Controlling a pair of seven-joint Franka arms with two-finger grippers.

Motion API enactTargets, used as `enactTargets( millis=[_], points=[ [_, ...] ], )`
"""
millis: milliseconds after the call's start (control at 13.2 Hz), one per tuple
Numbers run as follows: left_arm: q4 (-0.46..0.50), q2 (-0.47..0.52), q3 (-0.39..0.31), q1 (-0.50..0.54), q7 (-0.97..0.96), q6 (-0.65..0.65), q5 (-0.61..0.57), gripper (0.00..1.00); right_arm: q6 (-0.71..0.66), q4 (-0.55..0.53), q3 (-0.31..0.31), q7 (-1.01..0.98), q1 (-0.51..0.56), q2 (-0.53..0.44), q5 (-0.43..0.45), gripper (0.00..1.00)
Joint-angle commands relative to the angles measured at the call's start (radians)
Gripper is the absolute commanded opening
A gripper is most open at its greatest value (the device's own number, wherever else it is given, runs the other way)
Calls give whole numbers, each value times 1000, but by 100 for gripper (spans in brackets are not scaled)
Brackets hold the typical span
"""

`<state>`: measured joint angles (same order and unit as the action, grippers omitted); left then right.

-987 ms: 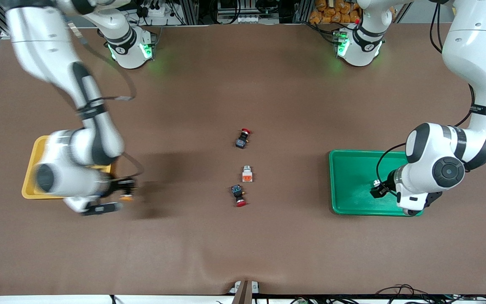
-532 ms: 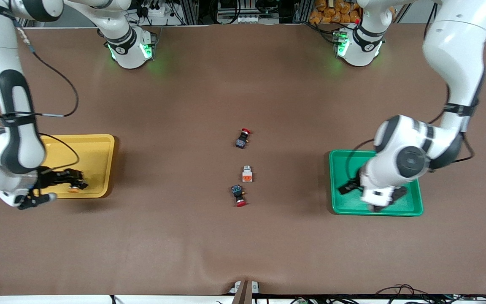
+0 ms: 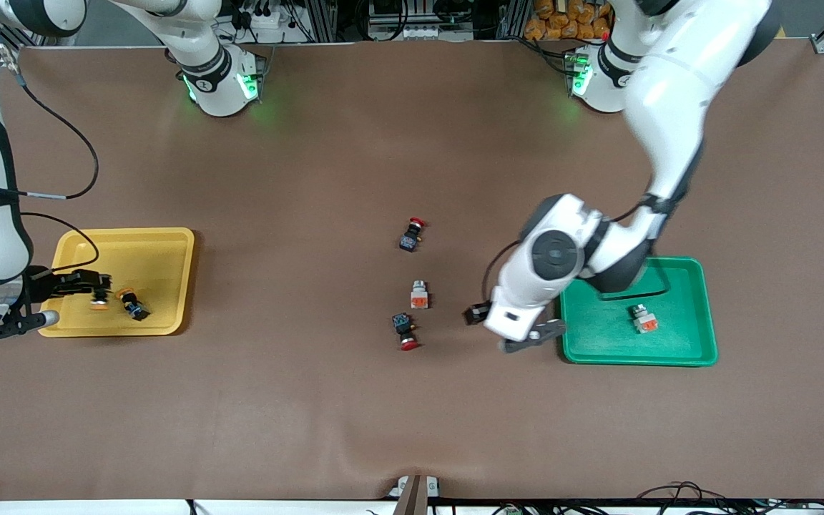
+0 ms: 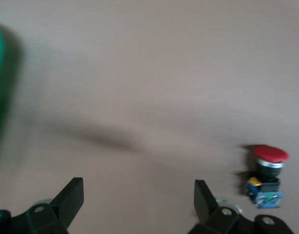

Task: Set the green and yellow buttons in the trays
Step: 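Place the yellow button in the yellow tray while the left gripper fills the green tray, then grasp the second white-orange button with the left gripper while the right gripper withdraws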

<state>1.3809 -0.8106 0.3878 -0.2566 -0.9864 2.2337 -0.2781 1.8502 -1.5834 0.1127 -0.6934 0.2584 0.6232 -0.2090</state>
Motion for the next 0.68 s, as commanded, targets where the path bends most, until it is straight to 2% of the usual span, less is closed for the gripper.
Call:
enactTargets(
  millis=[0,228,380,608],
  points=[
    [-118,-73,-81,-137,-41,9,14,100,-101,87,-15,35,-7,-16,17,100],
    [-135,-113,-83,-191,-52,56,13,100,-198,154,-15,194,-77,-20,23,100],
    [-135,-119,-110,-225,-46,78,11,100,-200,137,-13,288,-134,-77,52,100],
    [-140,-147,-135,-269,-35,109,11,100,-198,86,-16,285,-149,-218,78,100]
  ],
)
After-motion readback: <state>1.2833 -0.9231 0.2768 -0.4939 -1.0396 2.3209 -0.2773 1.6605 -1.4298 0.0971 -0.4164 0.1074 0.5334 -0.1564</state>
